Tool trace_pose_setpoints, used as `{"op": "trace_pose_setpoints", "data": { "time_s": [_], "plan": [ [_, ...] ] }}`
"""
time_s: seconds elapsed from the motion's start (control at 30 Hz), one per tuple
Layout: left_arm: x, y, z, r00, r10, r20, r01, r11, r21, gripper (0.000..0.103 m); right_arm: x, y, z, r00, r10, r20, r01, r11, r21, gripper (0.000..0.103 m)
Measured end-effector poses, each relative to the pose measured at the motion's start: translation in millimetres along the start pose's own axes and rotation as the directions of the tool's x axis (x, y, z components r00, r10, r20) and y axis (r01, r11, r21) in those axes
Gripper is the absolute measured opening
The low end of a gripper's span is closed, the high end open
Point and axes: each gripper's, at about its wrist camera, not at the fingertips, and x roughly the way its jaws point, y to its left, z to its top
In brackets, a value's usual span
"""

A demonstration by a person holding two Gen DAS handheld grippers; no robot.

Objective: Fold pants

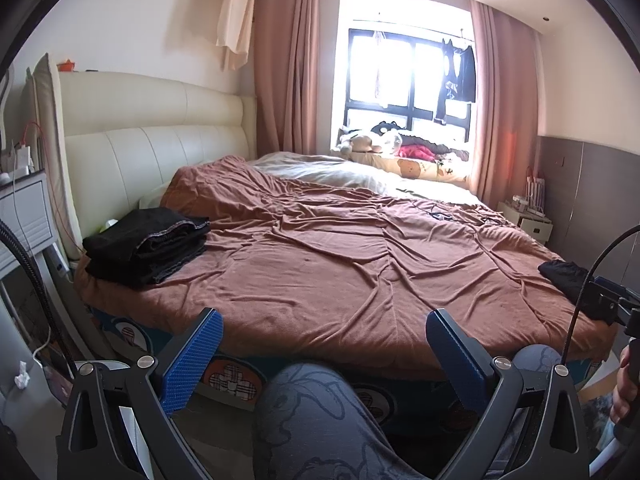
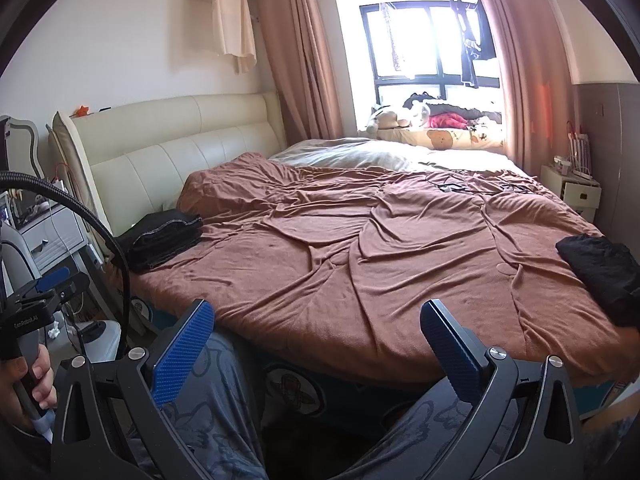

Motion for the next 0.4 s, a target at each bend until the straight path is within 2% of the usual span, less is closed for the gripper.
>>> {"op": "trace_pose_setpoints", "data": {
  "time_s": [0.4],
  "plan": [
    [-11, -4, 1, 1.0, -0.013, 0.013, 0.013, 1.0, -0.004, 0.102, -12, -3, -5, 1.0, -0.007, 0.014, 0.007, 1.0, 0.007, 0.103]
  ]
}}
